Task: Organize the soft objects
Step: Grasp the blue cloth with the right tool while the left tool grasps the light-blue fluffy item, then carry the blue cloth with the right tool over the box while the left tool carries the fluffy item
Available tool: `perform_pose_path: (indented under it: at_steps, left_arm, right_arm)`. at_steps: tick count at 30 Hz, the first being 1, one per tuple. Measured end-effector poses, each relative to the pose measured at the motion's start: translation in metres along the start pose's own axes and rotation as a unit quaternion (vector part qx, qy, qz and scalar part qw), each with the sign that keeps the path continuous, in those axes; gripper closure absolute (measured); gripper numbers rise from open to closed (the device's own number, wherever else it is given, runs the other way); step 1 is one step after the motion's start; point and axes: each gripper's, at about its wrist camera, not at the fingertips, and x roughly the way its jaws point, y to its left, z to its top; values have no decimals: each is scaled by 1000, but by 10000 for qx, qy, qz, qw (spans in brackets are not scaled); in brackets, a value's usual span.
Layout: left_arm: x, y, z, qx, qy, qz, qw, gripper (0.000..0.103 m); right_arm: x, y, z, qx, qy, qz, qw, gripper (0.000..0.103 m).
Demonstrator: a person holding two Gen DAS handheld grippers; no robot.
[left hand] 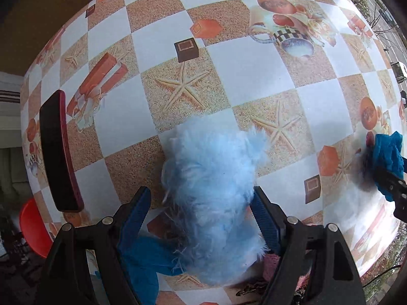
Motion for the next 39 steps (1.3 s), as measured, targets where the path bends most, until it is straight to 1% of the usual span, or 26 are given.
perform_pose_path:
  at_steps: [1,2,3,4,5,7,8,9,12,13,15,16,17,18,19,20,21,22,24,25,29,32,35,39]
  left_arm:
    - [4,-3,-1,25,25,32,10000,21]
    - [3,-4,-1,-5,-67,-1,10000,19]
    - [3,-6,-1,-18,-84,-19,10000,19]
    - [3,-7,-1,-35,-98,-43,9999,19]
    - [3,-7,0,-30,-106,-65,9999,17]
    - [4,-12,3,-1,-127,-16,9999,12]
    - [6,-23,6,19,-110,15,9999,5]
    - [9,-23,9,32,-84,-13,10000,0]
    - [15,-20,10,-80,-27,-233,9997,0]
    - [17,-12,13,-119,24,-312,9994,0]
    - [18,-11,14,-149,60,-344,9993,1]
    - [17,-12,14,-133,45,-366,9992,2]
    - [15,-13,13,-99,24,-451,9989,10]
    - [11,-15,13,-65,6,-586,9983,23]
    - [7,-18,13,-26,-53,-582,9983,31]
    - [0,-21,6,30,-107,-595,9982,53]
    - [-2,-23,5,82,-114,-585,9982,77]
    - [-7,-24,5,106,-98,-565,9983,79]
    - [-16,-23,2,60,-269,-581,9979,79]
    - [-31,-14,0,21,-361,-603,9975,79]
    - [-64,-6,-14,-127,-741,-629,9952,79]
    - [-93,-1,-32,-176,-1038,-645,9923,79]
    - [-118,-1,-57,-208,-1289,-621,9895,79]
    - [-133,11,-93,-251,-1492,-644,9864,79]
  right_arm:
    - [7,2,1,-30,72,-90,9999,16]
    - [13,3,2,-50,135,-140,9998,16]
    - [15,4,3,-59,125,-163,9998,6]
    - [17,5,4,-56,113,-215,9997,1]
    - [20,5,4,-29,143,-196,9997,1]
    - [22,7,3,92,109,-116,9998,0]
    - [22,7,4,93,116,-117,9998,0]
    - [22,2,6,94,128,-108,9998,0]
    - [27,-1,10,86,199,-91,9997,0]
    - [29,6,9,96,193,-97,9997,0]
    - [32,9,9,111,148,-100,9998,0]
    - [31,10,12,94,172,-95,9998,0]
    - [31,9,12,51,221,-86,9997,0]
    - [31,9,12,5,243,-76,9997,0]
    - [29,10,10,13,218,-94,9997,7]
    - [26,11,8,51,131,-130,9998,12]
    - [22,10,6,67,60,-120,9999,25]
    - [14,11,4,22,-7,-124,9999,43]
    - [8,13,1,-128,-83,-70,9999,60]
    - [5,13,0,-138,-115,-6,9998,64]
    - [-12,7,-11,-76,-340,263,9990,65]
    - [-30,3,-22,-51,-488,421,9979,65]
    - [-47,-1,-36,11,-562,593,9967,65]
    - [-68,-3,-62,80,-663,743,9950,65]
